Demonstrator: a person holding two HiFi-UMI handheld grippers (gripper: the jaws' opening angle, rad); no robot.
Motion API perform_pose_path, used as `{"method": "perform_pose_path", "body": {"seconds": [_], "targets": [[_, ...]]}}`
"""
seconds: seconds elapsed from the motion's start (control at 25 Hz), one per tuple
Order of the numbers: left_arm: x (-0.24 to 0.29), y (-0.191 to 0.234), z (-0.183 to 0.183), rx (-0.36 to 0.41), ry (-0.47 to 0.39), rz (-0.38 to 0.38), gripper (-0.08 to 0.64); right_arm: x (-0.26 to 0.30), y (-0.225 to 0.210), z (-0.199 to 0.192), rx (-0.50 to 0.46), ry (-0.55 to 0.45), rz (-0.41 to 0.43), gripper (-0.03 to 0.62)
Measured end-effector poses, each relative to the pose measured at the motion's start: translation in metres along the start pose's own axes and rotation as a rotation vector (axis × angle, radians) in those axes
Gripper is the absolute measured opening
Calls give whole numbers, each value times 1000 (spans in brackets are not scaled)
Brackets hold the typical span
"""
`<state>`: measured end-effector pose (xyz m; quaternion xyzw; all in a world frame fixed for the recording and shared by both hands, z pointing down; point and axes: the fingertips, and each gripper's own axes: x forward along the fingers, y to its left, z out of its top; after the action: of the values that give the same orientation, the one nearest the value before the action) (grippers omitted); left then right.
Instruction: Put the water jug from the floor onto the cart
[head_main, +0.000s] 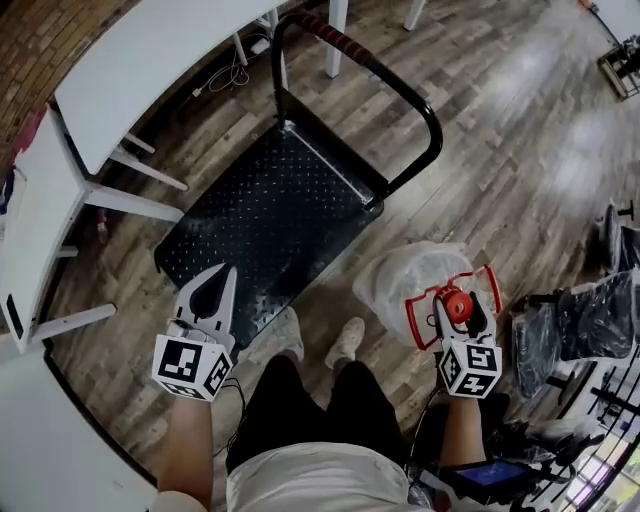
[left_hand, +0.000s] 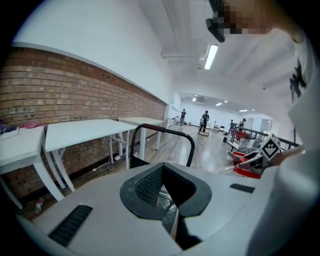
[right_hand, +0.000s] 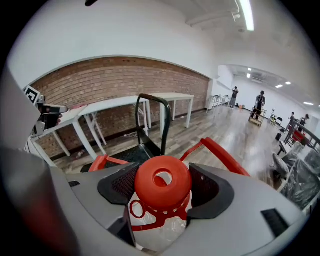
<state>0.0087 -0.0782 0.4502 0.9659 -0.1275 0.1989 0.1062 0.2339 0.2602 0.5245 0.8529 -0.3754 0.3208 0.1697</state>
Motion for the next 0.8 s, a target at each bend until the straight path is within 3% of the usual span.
{"method": "perform_pose_path", "body": {"seconds": [0.4,0.8], "targets": [[-50,86,37,-59,-111,97,0,-16,102,121,-75,-57,168,314],[-113,160,47,-123,-184,261,0,30,233,177,-218,-49,413,314]]}}
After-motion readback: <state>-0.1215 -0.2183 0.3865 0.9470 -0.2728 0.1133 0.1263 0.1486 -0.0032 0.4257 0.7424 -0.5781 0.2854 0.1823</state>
